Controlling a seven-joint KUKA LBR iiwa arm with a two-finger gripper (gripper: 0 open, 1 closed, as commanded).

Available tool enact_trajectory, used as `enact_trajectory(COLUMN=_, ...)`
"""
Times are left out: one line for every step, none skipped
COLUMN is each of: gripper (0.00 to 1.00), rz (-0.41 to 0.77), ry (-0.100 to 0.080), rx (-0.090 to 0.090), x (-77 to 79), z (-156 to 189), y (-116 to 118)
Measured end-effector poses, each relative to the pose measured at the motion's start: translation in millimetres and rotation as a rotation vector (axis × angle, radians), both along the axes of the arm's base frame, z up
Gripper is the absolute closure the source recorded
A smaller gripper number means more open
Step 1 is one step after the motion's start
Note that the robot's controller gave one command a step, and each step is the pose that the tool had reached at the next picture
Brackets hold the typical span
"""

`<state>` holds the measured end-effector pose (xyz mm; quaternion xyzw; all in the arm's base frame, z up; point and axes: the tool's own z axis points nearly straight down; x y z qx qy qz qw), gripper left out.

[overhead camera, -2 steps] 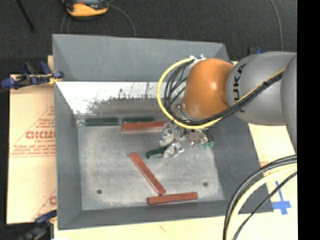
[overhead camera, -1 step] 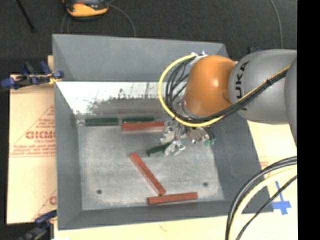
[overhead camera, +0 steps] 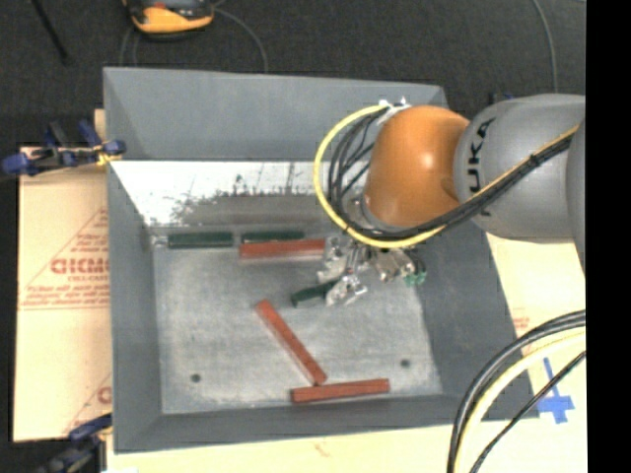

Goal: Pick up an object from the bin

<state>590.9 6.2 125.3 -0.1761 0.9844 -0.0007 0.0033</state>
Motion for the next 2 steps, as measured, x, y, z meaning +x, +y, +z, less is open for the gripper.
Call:
enact_trajectory(gripper=1.00, rz=0.000, ry=0.001, rx=0.000, x=-0.3, z=6.1, y=0.0)
enact_trajectory(gripper=1.00, rz=-0.002, ry=0.006, rx=0.000, x=-0.6, z=13.5, y=-0.3)
